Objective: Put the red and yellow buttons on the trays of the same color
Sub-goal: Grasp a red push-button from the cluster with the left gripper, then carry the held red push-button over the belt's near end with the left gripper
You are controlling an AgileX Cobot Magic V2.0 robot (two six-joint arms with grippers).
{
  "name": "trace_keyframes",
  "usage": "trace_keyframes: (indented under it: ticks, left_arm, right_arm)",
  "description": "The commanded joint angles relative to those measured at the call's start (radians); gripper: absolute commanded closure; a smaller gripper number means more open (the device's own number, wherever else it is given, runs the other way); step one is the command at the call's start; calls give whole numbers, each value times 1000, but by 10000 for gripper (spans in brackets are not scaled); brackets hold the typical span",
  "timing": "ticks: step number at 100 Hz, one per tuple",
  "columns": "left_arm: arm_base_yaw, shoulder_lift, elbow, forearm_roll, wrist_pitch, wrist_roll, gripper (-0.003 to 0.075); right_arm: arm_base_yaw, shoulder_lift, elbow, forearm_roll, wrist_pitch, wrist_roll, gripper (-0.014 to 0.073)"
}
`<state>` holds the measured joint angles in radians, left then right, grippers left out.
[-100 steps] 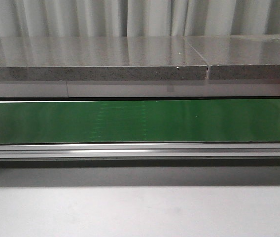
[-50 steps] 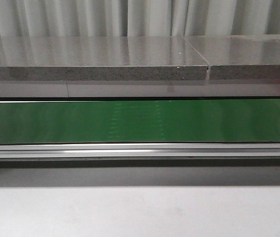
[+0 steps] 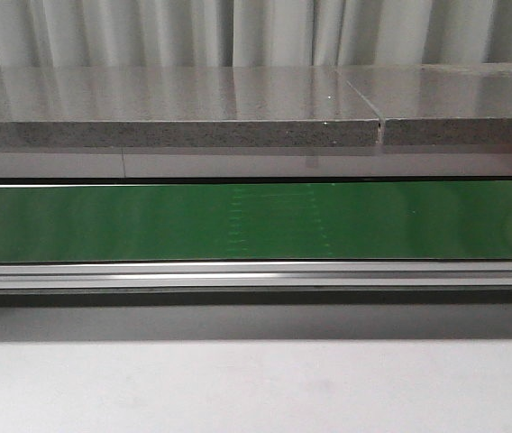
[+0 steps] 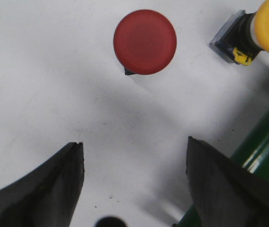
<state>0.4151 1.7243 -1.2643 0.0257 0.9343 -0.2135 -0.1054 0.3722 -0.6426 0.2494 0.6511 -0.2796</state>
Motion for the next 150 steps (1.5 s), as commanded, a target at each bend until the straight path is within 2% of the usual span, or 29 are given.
trace_keyframes:
  ticks: [1,49,83,93,105,119,133,150]
  left_arm:
    - [1,-14,-45,-10,-35,-11,261]
    - [1,179,-271,0,17,-11,261]
    - [1,243,-310,2,6,-10,263]
    - [1,243,-314,2,7,-10,309]
    - [1,243,-319,2,7,-8,427]
    - [1,243,-319,10,12,-6,516]
    - [1,227,-319,24,32,-4,553]
    - [1,157,-299,19,43,46,554]
  right_arm:
    - [1,5,-23,12,-72,-10,659]
    - [1,5,-23,12,-71,-10,659]
    - [1,5,-23,12,-71,-10,659]
    - [1,5,-23,12,-71,-10,659]
    - [1,5,-23,12,-71,-10,659]
    - [1,5,-23,12,-71,-10,659]
    - [1,5,-23,12,-71,-10,659]
    - [1,5,-23,12,-71,-10,659]
